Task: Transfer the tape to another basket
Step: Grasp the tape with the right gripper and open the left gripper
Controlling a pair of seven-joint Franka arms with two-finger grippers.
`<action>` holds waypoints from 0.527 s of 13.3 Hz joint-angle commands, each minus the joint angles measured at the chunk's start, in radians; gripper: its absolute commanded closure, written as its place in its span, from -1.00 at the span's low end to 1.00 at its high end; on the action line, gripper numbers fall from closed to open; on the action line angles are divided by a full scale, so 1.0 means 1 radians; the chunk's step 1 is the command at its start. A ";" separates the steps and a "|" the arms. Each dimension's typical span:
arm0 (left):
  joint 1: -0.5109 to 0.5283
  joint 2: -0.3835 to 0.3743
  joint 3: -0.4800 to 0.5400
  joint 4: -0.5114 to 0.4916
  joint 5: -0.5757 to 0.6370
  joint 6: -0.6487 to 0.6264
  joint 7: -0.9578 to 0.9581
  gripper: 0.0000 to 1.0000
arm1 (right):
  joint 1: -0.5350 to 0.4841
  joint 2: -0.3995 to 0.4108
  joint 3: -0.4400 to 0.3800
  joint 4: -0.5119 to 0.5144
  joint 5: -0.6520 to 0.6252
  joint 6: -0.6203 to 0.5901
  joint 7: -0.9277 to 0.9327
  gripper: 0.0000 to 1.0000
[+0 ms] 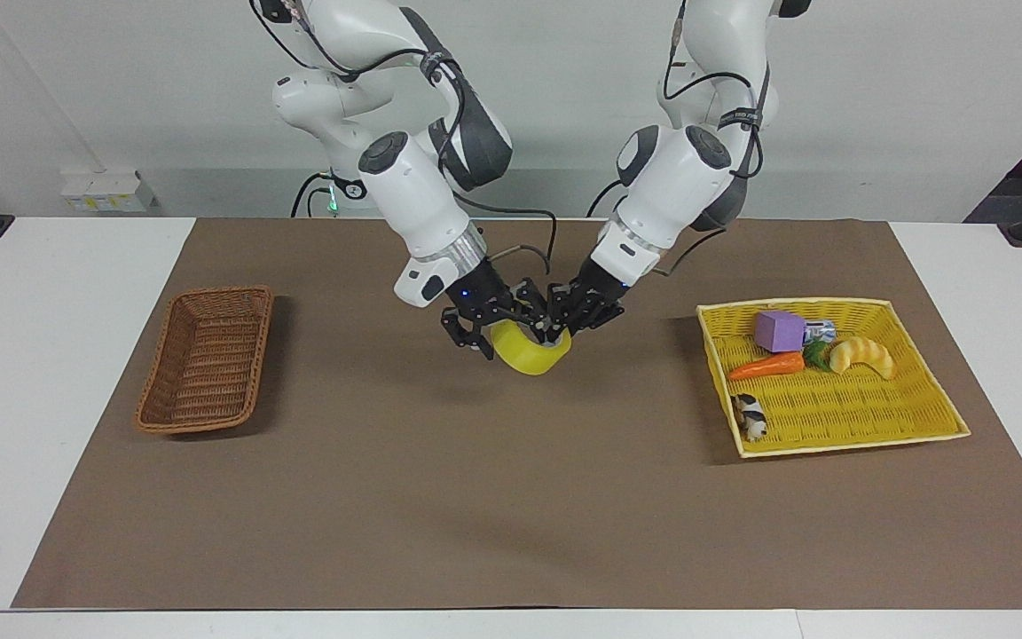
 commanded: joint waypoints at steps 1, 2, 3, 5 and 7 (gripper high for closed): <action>-0.003 0.001 0.007 0.020 -0.022 0.009 -0.007 1.00 | -0.011 0.005 0.008 0.013 0.008 -0.007 0.095 1.00; -0.001 0.001 0.007 0.020 -0.022 0.010 -0.007 1.00 | -0.010 0.003 0.008 0.013 0.008 -0.009 0.098 1.00; 0.000 0.001 0.007 0.020 -0.022 0.010 -0.007 1.00 | -0.010 0.003 0.008 0.013 0.008 -0.009 0.100 1.00; 0.002 0.001 0.008 0.020 -0.021 0.009 -0.007 1.00 | -0.007 0.000 0.008 0.010 0.008 -0.012 0.105 1.00; 0.002 0.001 0.008 0.018 -0.021 0.007 -0.005 0.92 | 0.001 -0.003 0.007 0.005 0.006 -0.018 0.131 1.00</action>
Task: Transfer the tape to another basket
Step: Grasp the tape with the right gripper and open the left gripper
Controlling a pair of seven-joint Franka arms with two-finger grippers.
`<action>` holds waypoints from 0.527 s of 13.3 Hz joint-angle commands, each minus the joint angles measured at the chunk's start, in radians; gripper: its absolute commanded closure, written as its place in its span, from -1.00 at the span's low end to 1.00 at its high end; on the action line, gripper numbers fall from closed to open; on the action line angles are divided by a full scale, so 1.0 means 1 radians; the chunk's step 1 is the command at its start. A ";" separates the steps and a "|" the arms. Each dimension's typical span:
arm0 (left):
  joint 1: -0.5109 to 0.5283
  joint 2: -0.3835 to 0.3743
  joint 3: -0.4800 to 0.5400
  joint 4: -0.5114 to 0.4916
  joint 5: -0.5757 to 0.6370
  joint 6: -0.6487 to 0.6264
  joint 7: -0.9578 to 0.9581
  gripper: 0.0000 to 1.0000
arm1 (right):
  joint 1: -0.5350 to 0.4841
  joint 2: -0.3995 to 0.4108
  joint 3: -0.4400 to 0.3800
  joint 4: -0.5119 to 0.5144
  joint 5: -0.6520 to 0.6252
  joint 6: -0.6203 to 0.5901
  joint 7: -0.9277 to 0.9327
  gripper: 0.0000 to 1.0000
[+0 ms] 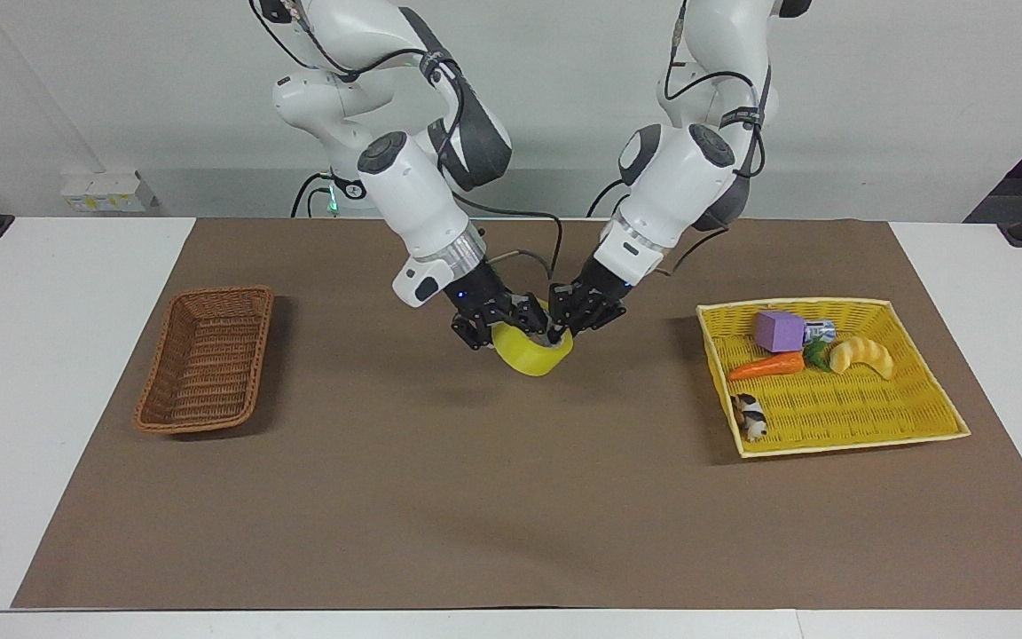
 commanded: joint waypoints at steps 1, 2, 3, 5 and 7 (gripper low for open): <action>0.003 0.000 0.006 0.011 -0.019 0.007 -0.010 0.76 | 0.002 -0.005 0.004 0.000 0.005 -0.025 0.054 1.00; 0.003 0.000 0.006 0.011 -0.019 0.004 -0.010 0.60 | -0.001 -0.005 0.004 0.003 0.004 -0.035 0.053 1.00; 0.003 0.000 0.006 0.011 -0.018 0.001 -0.008 0.44 | -0.002 -0.005 0.003 0.005 -0.002 -0.060 0.053 1.00; 0.003 0.000 0.007 0.011 -0.015 -0.004 -0.005 0.11 | -0.004 -0.005 0.003 0.008 -0.030 -0.095 0.056 1.00; 0.003 0.000 0.010 0.011 -0.006 -0.005 0.004 -0.89 | -0.004 -0.005 0.001 0.006 -0.030 -0.097 0.067 1.00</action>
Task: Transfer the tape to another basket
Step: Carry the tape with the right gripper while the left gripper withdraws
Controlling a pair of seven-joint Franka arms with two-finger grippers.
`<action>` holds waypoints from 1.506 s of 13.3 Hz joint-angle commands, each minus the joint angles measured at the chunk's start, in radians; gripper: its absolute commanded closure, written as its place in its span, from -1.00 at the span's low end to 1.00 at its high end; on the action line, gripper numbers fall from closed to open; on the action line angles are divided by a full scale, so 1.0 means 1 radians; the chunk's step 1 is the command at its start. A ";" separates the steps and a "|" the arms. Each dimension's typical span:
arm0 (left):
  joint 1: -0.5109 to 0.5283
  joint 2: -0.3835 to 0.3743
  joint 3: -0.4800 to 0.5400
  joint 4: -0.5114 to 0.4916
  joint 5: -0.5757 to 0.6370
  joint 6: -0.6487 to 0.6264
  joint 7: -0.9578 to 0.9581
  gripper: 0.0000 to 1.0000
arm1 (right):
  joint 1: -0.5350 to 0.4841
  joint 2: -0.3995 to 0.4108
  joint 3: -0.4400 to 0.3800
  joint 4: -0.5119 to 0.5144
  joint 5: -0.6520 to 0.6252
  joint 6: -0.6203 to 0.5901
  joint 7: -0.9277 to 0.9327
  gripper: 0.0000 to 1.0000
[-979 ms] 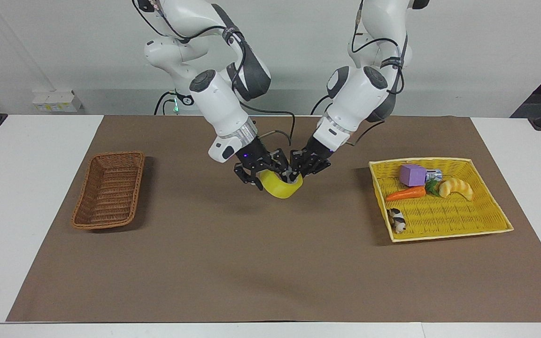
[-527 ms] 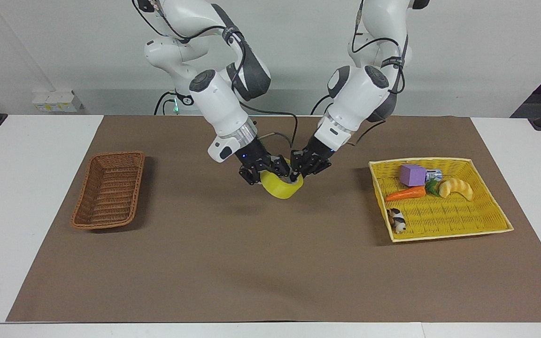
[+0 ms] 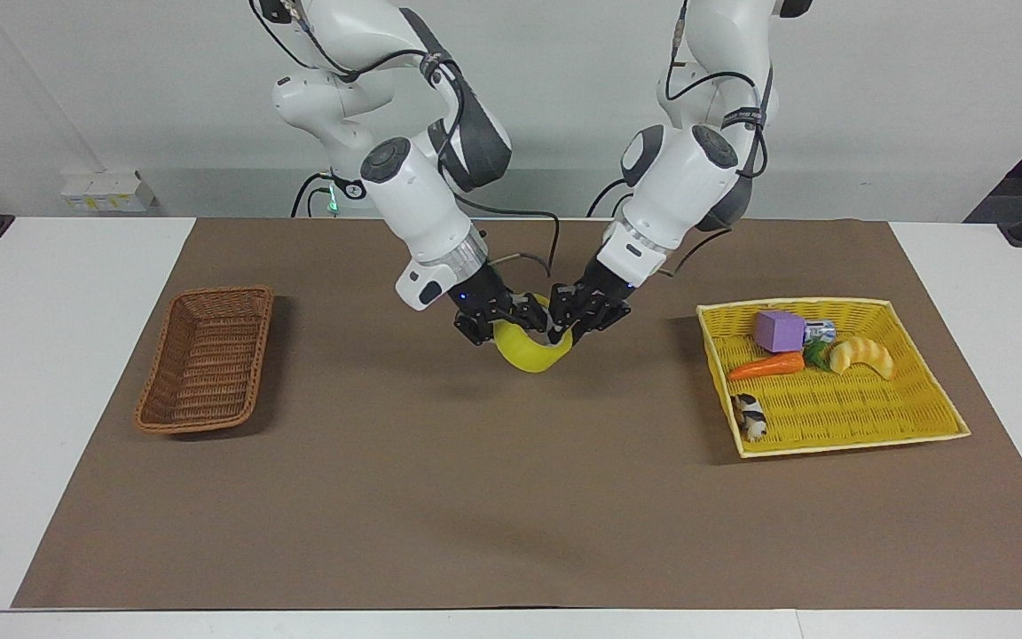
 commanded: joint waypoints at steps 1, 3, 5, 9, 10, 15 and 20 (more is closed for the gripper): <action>0.002 -0.003 0.004 0.007 -0.005 -0.002 0.005 -1.00 | -0.007 -0.006 0.001 0.007 -0.023 -0.031 0.041 1.00; 0.027 -0.026 0.009 0.004 -0.004 -0.040 0.007 -1.00 | -0.018 -0.006 -0.003 0.007 -0.044 -0.069 0.040 1.00; 0.053 -0.058 0.009 0.004 0.008 -0.109 0.010 -1.00 | -0.053 -0.008 -0.003 0.007 -0.079 -0.112 0.032 1.00; 0.111 -0.075 0.009 0.010 0.224 -0.137 0.043 -1.00 | -0.147 -0.008 0.000 0.004 -0.133 -0.166 0.024 1.00; 0.136 -0.075 0.007 0.012 0.275 -0.139 0.095 -1.00 | -0.171 -0.008 0.000 0.005 -0.136 -0.186 0.021 1.00; 0.264 -0.069 0.007 0.110 0.413 -0.278 0.368 -1.00 | -0.256 -0.005 0.000 0.016 -0.248 -0.232 -0.019 1.00; 0.387 -0.066 0.007 0.324 0.455 -0.577 0.549 -1.00 | -0.335 -0.032 -0.003 0.070 -0.291 -0.390 -0.112 1.00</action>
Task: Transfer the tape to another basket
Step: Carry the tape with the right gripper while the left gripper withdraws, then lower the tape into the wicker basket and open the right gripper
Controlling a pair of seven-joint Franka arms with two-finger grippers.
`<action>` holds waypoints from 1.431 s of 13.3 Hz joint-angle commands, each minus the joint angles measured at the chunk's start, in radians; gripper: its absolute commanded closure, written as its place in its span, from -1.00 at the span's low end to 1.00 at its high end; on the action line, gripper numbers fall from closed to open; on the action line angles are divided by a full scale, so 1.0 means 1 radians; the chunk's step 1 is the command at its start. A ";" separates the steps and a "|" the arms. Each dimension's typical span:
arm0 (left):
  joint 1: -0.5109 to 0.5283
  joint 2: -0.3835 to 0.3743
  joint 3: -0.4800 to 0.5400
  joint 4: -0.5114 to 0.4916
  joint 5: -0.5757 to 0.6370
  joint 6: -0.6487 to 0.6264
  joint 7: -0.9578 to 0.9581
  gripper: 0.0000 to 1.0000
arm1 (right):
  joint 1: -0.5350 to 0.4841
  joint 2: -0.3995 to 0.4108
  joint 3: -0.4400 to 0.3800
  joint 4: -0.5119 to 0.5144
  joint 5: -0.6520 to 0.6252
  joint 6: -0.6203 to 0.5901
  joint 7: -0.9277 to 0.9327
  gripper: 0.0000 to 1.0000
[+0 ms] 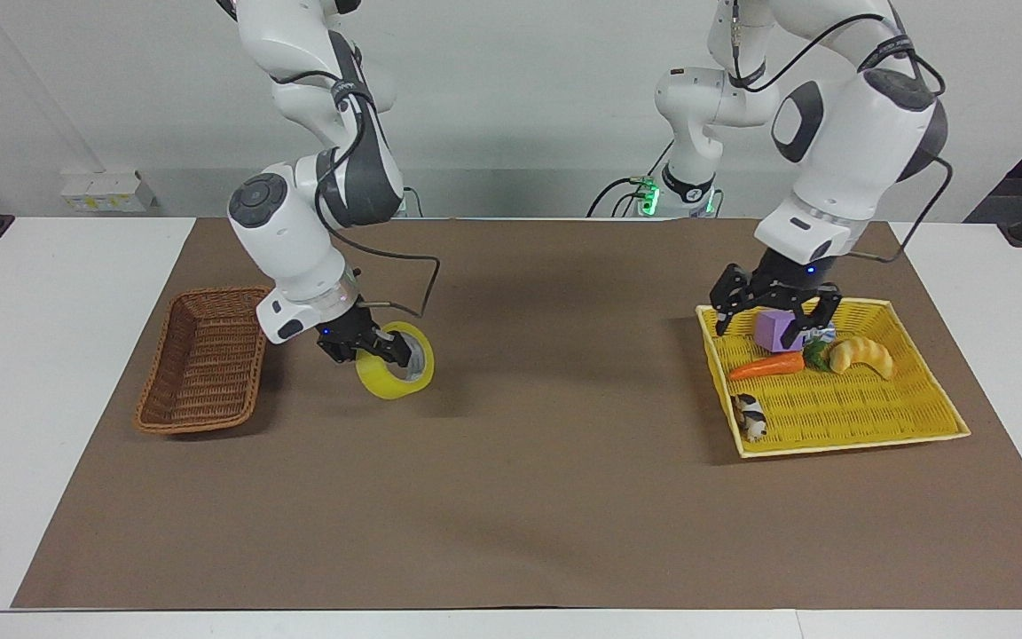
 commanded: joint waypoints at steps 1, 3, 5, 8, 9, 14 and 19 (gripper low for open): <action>0.043 0.003 -0.010 0.118 0.057 -0.158 0.063 -1.00 | -0.038 -0.034 0.009 0.041 -0.027 -0.086 -0.032 1.00; 0.058 -0.003 -0.009 0.172 0.079 -0.240 0.077 -1.00 | -0.064 -0.049 0.012 0.083 -0.081 -0.187 -0.036 1.00; 0.064 -0.003 -0.001 0.221 0.080 -0.336 0.077 -1.00 | -0.081 -0.072 0.009 0.089 -0.107 -0.244 -0.030 1.00; 0.092 -0.031 -0.001 0.224 0.084 -0.374 0.080 -1.00 | -0.112 -0.084 0.002 0.080 -0.188 -0.275 -0.016 1.00; 0.093 -0.042 -0.001 0.214 0.081 -0.375 0.080 -1.00 | -0.133 -0.092 0.002 0.074 -0.204 -0.277 -0.018 1.00; 0.100 -0.065 0.000 0.190 0.081 -0.443 0.078 -1.00 | -0.316 -0.155 0.004 -0.060 -0.219 -0.214 -0.269 1.00; 0.100 -0.065 0.000 0.187 0.080 -0.420 0.075 -1.00 | -0.416 -0.158 0.004 -0.187 -0.299 -0.097 -0.300 1.00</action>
